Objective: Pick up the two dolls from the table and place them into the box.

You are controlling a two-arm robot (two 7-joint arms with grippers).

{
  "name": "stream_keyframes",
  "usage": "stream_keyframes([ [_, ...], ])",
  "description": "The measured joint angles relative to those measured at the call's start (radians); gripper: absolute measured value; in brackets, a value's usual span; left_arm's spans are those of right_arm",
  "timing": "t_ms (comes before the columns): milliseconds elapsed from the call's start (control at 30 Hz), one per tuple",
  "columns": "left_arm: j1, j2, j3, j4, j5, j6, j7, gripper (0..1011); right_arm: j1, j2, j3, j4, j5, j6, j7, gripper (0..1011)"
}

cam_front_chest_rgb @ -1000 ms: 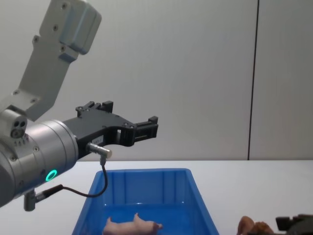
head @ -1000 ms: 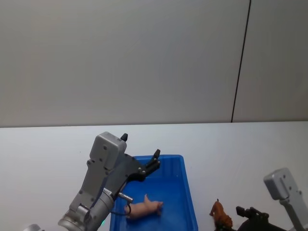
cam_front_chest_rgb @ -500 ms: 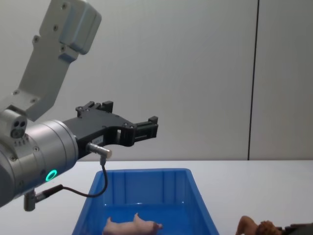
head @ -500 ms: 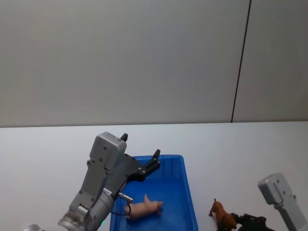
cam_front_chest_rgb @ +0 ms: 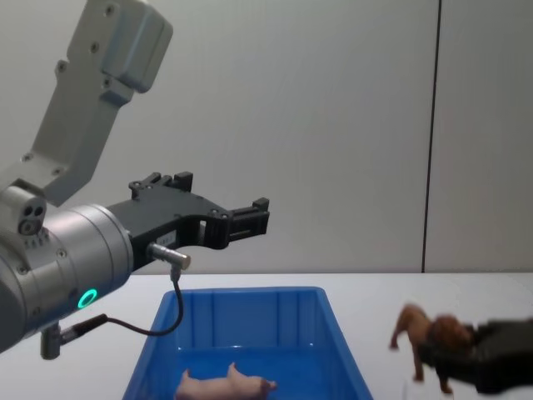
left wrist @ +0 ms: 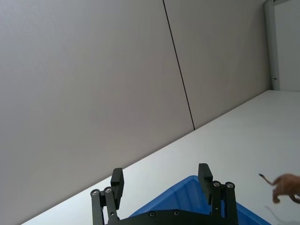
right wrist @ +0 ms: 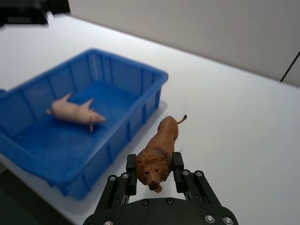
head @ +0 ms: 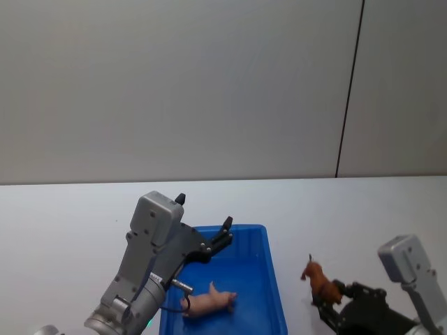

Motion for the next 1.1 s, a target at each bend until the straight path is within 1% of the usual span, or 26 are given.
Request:
stream_keyframes([
  [200, 0.0, 0.0, 0.0, 0.0, 0.0, 0.0, 0.0, 1001, 0.022, -0.017, 0.002, -0.027, 0.006, -0.031, -0.001, 426],
  [367, 0.0, 0.0, 0.0, 0.0, 0.0, 0.0, 0.0, 1001, 0.057, -0.04, 0.001, -0.03, 0.016, -0.036, 0.027, 426],
  [467, 0.0, 0.0, 0.0, 0.0, 0.0, 0.0, 0.0, 1001, 0.084, -0.057, -0.004, -0.02, 0.02, -0.029, 0.052, 426],
  [567, 0.0, 0.0, 0.0, 0.0, 0.0, 0.0, 0.0, 1001, 0.123, -0.086, -0.015, 0.006, 0.02, -0.007, 0.087, 426],
  [633, 0.0, 0.0, 0.0, 0.0, 0.0, 0.0, 0.0, 1002, 0.131, -0.092, -0.017, 0.012, 0.019, -0.002, 0.094, 426],
  [700, 0.0, 0.0, 0.0, 0.0, 0.0, 0.0, 0.0, 1001, 0.158, -0.114, -0.028, 0.039, 0.01, 0.018, 0.12, 429],
  [767, 0.0, 0.0, 0.0, 0.0, 0.0, 0.0, 0.0, 1001, 0.173, -0.125, -0.034, 0.058, 0.004, 0.027, 0.13, 474],
  [833, 0.0, 0.0, 0.0, 0.0, 0.0, 0.0, 0.0, 1002, 0.19, -0.14, -0.042, 0.08, -0.007, 0.039, 0.147, 547],
  [867, 0.0, 0.0, 0.0, 0.0, 0.0, 0.0, 0.0, 1001, 0.195, -0.144, -0.045, 0.088, -0.009, 0.041, 0.15, 547],
  [933, 0.0, 0.0, 0.0, 0.0, 0.0, 0.0, 0.0, 1001, 0.211, -0.157, -0.054, 0.113, -0.02, 0.05, 0.165, 635],
  [967, 0.0, 0.0, 0.0, 0.0, 0.0, 0.0, 0.0, 1001, 0.216, -0.161, -0.056, 0.12, -0.024, 0.053, 0.17, 655],
  [1000, 0.0, 0.0, 0.0, 0.0, 0.0, 0.0, 0.0, 1001, 0.223, -0.166, -0.059, 0.132, -0.029, 0.056, 0.178, 715],
  [1067, 0.0, 0.0, 0.0, 0.0, 0.0, 0.0, 0.0, 1001, 0.23, -0.171, -0.063, 0.142, -0.033, 0.058, 0.185, 750],
  [1100, 0.0, 0.0, 0.0, 0.0, 0.0, 0.0, 0.0, 1001, 0.235, -0.174, -0.065, 0.152, -0.037, 0.06, 0.192, 801],
])
